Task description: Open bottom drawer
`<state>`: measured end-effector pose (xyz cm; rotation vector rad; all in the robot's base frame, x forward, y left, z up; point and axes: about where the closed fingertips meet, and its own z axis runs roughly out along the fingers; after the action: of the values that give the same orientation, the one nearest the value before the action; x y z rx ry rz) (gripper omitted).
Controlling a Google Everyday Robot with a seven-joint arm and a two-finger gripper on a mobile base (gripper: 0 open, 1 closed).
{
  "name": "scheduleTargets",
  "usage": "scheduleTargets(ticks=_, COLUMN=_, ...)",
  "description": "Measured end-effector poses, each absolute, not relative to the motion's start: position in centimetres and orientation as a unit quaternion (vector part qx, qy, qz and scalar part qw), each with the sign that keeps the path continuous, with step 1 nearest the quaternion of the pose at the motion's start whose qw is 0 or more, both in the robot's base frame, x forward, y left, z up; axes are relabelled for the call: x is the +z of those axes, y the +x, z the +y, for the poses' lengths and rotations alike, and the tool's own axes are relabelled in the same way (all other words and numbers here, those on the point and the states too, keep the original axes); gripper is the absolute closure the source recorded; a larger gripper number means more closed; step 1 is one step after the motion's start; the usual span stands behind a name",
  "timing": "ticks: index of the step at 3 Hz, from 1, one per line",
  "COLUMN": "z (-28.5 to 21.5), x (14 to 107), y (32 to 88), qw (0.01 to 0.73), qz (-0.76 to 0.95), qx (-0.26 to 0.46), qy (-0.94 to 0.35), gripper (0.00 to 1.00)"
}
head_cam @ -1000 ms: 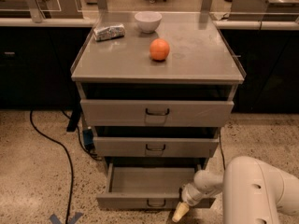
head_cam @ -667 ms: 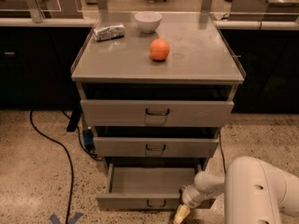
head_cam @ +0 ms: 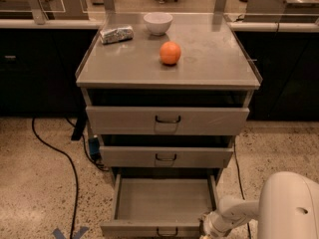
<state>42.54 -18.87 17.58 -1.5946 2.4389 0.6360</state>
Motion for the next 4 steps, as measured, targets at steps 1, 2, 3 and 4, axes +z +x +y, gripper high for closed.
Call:
scheduleTargets(ticks=1, z=-18.9, x=17.6, y=42.5, qw=0.079, qz=0.815, qx=0.213, qy=-0.533, gripper=0.00)
scheduleTargets(ticks=2, z=-18.5, x=17.5, y=42.1, qw=0.081, qz=0.806, qx=0.213, qy=-0.545, gripper=0.00)
scheduleTargets(ticks=3, z=-18.4, x=17.3, y=41.2, qw=0.080, qz=0.799, qx=0.220, qy=-0.554, gripper=0.00)
scheduleTargets(ticks=4, z=-19.1, x=17.6, y=39.2, qw=0.069, qz=0.798, qx=0.227, qy=-0.553, gripper=0.00)
